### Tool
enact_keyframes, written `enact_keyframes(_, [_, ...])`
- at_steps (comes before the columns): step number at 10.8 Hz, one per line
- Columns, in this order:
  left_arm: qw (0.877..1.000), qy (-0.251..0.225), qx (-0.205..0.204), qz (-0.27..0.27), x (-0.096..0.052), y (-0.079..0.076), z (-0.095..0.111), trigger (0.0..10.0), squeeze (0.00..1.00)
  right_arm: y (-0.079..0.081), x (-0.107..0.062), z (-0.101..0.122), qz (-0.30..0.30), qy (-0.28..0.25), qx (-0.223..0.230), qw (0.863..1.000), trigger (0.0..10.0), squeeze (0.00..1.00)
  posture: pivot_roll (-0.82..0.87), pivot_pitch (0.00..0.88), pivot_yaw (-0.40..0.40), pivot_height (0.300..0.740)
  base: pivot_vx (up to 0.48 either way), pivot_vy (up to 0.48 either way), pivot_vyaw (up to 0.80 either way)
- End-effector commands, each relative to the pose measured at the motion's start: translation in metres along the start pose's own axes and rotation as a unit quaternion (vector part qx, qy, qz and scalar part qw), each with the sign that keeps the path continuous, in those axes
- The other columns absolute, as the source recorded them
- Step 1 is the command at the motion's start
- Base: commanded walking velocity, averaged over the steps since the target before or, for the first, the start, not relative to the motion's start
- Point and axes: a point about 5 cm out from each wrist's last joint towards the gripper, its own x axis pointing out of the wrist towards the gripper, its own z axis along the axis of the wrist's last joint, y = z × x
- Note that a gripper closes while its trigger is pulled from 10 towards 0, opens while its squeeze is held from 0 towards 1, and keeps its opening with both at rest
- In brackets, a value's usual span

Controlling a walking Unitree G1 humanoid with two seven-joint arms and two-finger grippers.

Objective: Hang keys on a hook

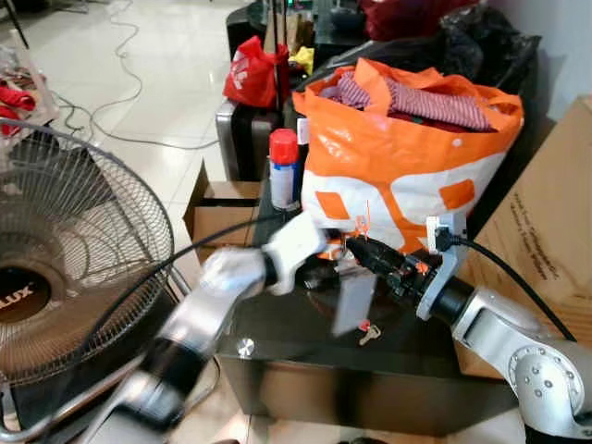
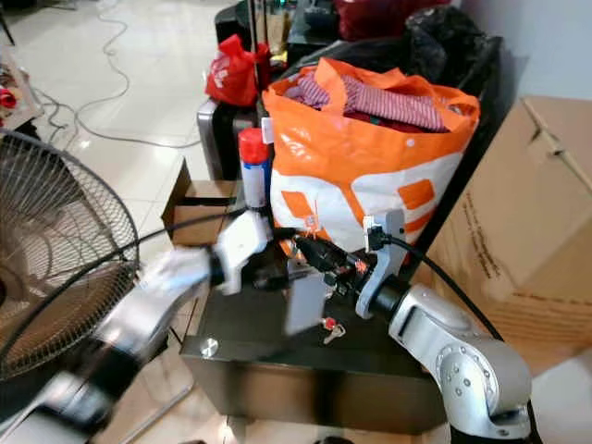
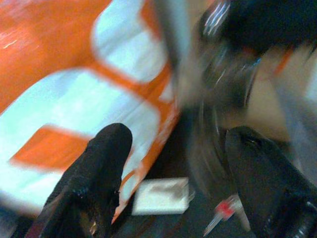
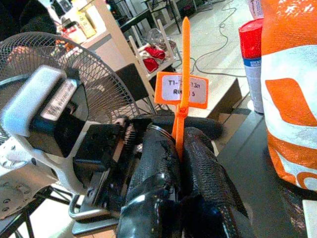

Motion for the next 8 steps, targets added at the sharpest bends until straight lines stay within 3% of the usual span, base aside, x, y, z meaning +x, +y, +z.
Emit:
enact_keyframes(1, [0.999,-0.01,0.028,0.03,-0.009,0.004,0.006,10.0,0.0,0.001,0.001,0.005,0.004,-0.005,0.0,1.0,0.0,0.0,-0.06,0.0,0.0,0.74,0.0,0.0,0.0])
enact_keyframes(2, [0.998,-0.014,0.029,0.052,-0.02,0.003,0.004,10.0,1.0,0.0,0.003,0.005,0.004,-0.004,0.002,1.0,0.0,0.0,-0.06,0.0,-0.008,0.74,0.0,0.0,0.0])
enact_keyframes(3, [0.998,-0.04,0.035,0.035,-0.022,-0.008,0.012,10.0,1.0,-0.004,0.007,0.006,-0.011,-0.008,0.01,1.0,0.0,0.0,-0.05,0.0,-0.019,0.74,0.0,0.0,0.0])
enact_keyframes(4, [0.998,-0.055,0.032,-0.02,-0.015,-0.026,0.018,10.0,1.0,-0.01,0.013,0.009,-0.036,-0.018,0.021,0.999,0.0,0.0,-0.05,0.0,-0.024,0.74,0.0,0.0,0.0])
enact_keyframes(5, [0.998,-0.039,0.026,-0.044,-0.01,-0.033,0.014,10.0,1.0,-0.011,0.017,0.013,-0.037,-0.023,0.023,0.999,0.0,0.0,-0.05,0.0,-0.018,0.74,0.0,0.0,0.0])
enact_keyframes(6, [0.998,-0.031,0.027,-0.037,-0.007,-0.033,0.012,10.0,1.0,-0.01,0.018,0.015,-0.033,-0.025,0.022,0.999,0.0,0.0,-0.06,0.0,-0.015,0.74,0.0,0.0,0.0])
enact_keyframes(8, [0.998,-0.008,0.044,0.033,0.007,-0.01,0.008,10.0,1.0,-0.007,0.021,0.021,-0.024,-0.034,0.023,0.999,0.0,0.0,-0.07,0.0,-0.012,0.74,0.0,0.0,0.0])
